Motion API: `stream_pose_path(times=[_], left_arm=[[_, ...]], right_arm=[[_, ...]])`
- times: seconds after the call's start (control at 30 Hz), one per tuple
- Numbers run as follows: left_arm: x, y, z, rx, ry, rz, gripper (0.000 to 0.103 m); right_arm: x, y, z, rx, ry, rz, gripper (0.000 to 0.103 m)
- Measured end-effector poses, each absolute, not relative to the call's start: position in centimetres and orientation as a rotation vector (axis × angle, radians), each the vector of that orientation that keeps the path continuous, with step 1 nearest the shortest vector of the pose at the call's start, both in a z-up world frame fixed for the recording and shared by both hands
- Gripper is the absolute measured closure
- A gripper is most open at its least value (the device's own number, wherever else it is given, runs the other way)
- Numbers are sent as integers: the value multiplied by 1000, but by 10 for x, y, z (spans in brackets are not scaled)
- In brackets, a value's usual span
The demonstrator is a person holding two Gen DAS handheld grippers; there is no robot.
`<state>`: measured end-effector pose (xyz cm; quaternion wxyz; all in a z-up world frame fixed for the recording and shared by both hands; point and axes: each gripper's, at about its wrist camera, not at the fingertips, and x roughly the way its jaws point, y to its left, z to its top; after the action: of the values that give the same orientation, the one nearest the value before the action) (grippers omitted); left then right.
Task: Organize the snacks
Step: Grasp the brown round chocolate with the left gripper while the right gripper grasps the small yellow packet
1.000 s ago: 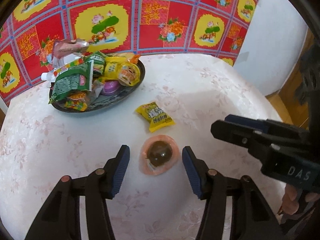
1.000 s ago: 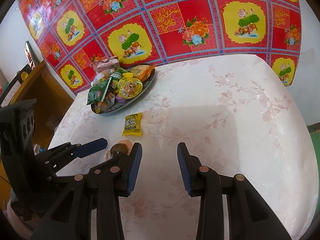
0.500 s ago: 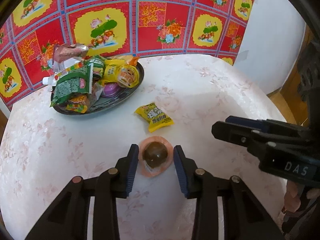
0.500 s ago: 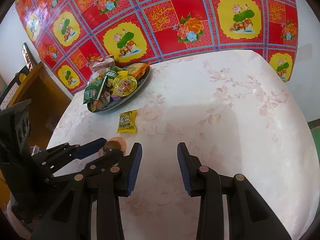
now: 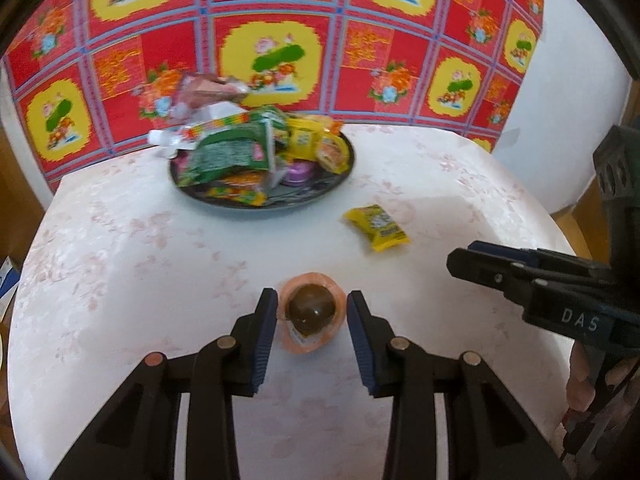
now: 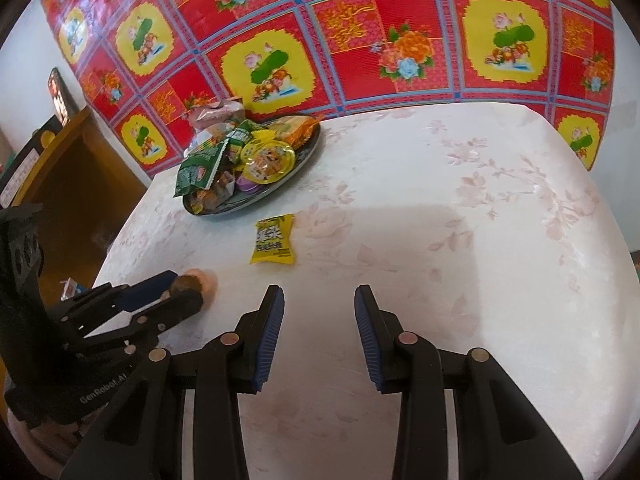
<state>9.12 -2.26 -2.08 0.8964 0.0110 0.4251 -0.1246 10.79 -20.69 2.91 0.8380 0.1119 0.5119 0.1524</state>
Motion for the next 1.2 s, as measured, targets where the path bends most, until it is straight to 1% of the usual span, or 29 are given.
stream_pose_path(times=[0.2, 0.6, 1.2], left_arm=[[91, -4, -19, -19, 873, -226, 66], [90, 8, -19, -53, 863, -218, 66], [94, 8, -19, -52, 869, -208, 66]], right_arm=[[115, -187, 30, 196, 1082, 353, 65], [136, -156, 23, 154, 1072, 374, 65], [151, -152, 16, 109, 1060, 364, 65]])
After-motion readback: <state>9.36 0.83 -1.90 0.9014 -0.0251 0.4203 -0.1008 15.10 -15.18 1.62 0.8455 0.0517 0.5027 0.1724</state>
